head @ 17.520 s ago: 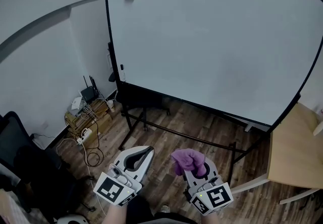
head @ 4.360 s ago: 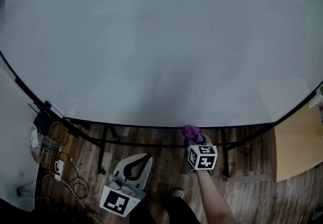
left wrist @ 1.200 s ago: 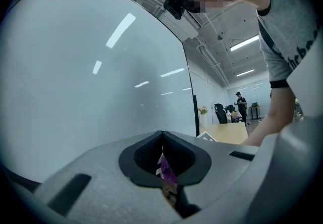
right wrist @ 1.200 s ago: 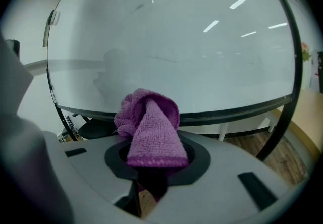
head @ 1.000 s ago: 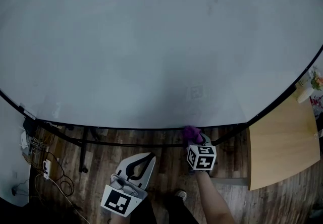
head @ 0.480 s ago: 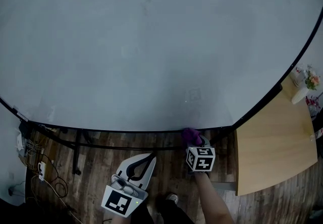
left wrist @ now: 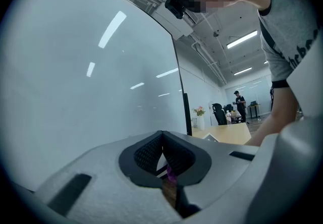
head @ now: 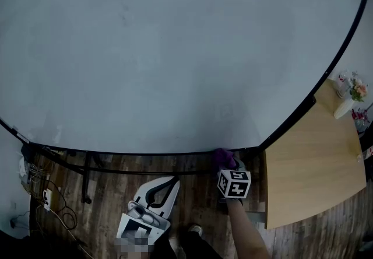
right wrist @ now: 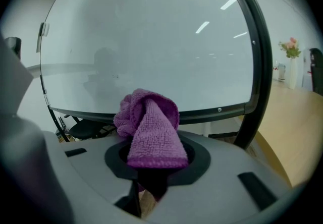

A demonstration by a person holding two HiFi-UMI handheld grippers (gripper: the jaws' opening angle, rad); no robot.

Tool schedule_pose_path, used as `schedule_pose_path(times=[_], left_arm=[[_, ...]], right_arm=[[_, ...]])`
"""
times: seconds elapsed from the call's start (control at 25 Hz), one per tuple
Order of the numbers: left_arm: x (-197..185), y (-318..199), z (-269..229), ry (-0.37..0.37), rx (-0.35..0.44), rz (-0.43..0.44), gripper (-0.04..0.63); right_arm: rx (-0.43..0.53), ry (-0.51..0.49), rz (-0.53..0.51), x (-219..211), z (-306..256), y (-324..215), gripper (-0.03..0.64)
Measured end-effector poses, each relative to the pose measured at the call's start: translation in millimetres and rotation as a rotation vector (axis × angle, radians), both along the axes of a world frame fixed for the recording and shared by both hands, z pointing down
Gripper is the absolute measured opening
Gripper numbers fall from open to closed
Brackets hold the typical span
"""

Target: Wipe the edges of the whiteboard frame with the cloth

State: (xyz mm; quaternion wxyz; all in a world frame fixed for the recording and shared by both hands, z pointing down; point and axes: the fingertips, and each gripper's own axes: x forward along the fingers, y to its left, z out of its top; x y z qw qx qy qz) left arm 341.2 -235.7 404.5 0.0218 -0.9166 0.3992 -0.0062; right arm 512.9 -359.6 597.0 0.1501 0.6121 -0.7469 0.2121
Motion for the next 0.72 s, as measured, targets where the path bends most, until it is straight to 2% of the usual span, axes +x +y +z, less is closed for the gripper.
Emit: schedule_pose_path(times=[0.72], left_arm=[[49, -8, 0, -0.020, 0.007, 0.025, 0.017]], right_arm=[[0.003, -0.003, 0.143, 99, 2, -3, 0.091]])
